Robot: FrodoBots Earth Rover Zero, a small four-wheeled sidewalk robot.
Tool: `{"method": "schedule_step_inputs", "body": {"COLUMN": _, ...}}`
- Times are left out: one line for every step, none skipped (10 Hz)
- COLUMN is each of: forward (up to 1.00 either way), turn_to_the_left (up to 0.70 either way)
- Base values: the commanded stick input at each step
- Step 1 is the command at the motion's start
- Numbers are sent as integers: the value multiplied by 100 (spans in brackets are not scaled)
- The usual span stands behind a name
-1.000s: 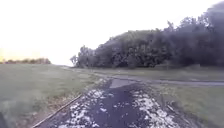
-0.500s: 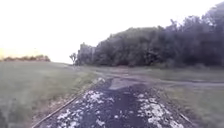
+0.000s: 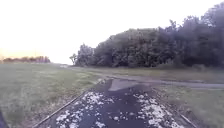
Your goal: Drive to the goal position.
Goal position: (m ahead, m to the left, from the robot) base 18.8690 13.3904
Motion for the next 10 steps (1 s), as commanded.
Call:
{"method": "schedule_step_inputs", "body": {"forward": 17, "turn_to_the_left": 0}}
{"method": "schedule_step_inputs", "body": {"forward": 66, "turn_to_the_left": 0}}
{"method": "schedule_step_inputs", "body": {"forward": 66, "turn_to_the_left": 0}}
{"method": "schedule_step_inputs", "body": {"forward": 66, "turn_to_the_left": 0}}
{"method": "schedule_step_inputs", "body": {"forward": 67, "turn_to_the_left": 0}}
{"method": "schedule_step_inputs", "body": {"forward": 67, "turn_to_the_left": 0}}
{"method": "schedule_step_inputs", "body": {"forward": 67, "turn_to_the_left": 0}}
{"method": "schedule_step_inputs", "body": {"forward": 67, "turn_to_the_left": 0}}
{"method": "schedule_step_inputs", "body": {"forward": 67, "turn_to_the_left": 0}}
{"method": "schedule_step_inputs", "body": {"forward": 67, "turn_to_the_left": 0}}
